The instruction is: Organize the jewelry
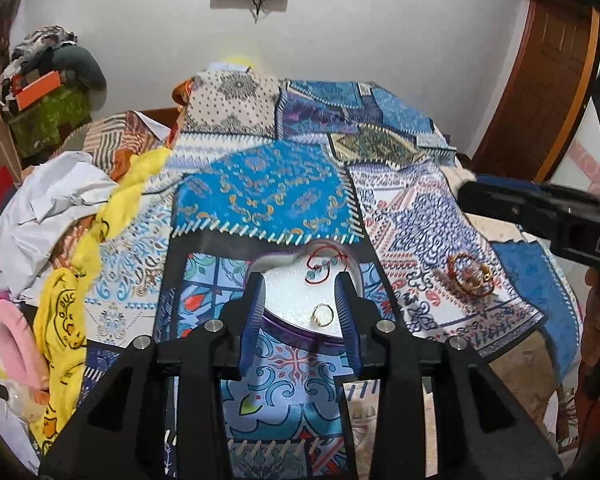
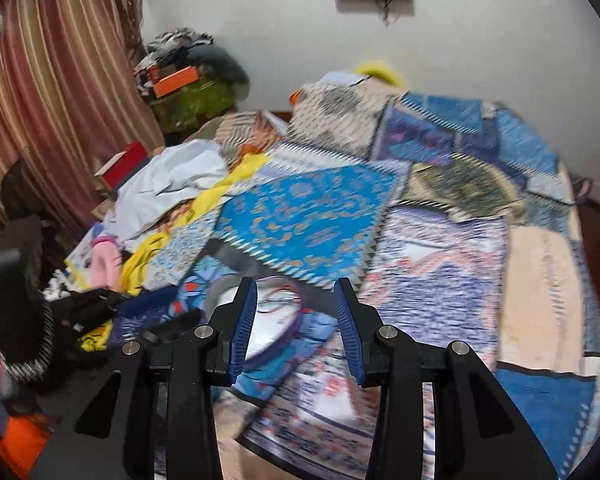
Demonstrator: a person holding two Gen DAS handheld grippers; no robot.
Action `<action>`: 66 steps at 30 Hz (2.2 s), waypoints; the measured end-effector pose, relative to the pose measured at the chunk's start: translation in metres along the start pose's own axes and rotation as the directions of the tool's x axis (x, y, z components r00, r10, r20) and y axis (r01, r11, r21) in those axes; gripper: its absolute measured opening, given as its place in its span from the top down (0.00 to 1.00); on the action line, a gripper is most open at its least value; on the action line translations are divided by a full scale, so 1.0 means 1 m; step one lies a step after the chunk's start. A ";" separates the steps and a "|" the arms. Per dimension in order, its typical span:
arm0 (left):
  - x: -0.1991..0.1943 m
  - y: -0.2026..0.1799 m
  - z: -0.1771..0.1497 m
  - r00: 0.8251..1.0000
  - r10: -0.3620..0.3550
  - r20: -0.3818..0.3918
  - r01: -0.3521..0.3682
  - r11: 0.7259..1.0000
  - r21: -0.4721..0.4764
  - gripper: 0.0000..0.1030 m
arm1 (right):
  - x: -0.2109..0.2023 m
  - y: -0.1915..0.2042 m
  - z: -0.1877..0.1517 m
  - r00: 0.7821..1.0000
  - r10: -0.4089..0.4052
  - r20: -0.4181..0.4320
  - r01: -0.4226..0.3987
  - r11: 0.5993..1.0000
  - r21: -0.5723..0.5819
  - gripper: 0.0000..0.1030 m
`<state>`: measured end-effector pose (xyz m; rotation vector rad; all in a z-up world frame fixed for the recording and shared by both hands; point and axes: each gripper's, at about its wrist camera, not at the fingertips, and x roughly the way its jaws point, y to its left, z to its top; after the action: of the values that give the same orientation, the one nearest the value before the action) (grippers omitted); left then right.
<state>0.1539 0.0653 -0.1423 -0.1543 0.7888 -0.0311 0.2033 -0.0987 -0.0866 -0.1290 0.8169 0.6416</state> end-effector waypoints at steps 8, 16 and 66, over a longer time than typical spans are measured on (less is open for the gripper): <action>-0.019 -0.025 0.006 0.999 -0.013 0.038 0.012 0.999 0.045 0.61 | -0.024 -0.034 -0.019 0.993 -0.115 0.026 0.115 0.993 0.020 0.63; -0.006 -0.064 0.002 0.998 -0.062 -0.010 0.062 0.992 0.108 0.61 | -0.030 -0.062 -0.050 0.986 -0.166 -0.027 0.167 0.985 0.045 0.63; 0.051 -0.122 -0.022 0.974 -0.179 -0.138 0.199 0.969 0.148 0.91 | -0.008 -0.083 -0.075 0.997 -0.074 -0.020 0.074 0.997 0.031 0.67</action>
<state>0.1774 -0.0626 -0.1753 -0.0747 0.8892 -0.2873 0.1993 -0.1951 -0.1438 -0.1361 0.8359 0.5583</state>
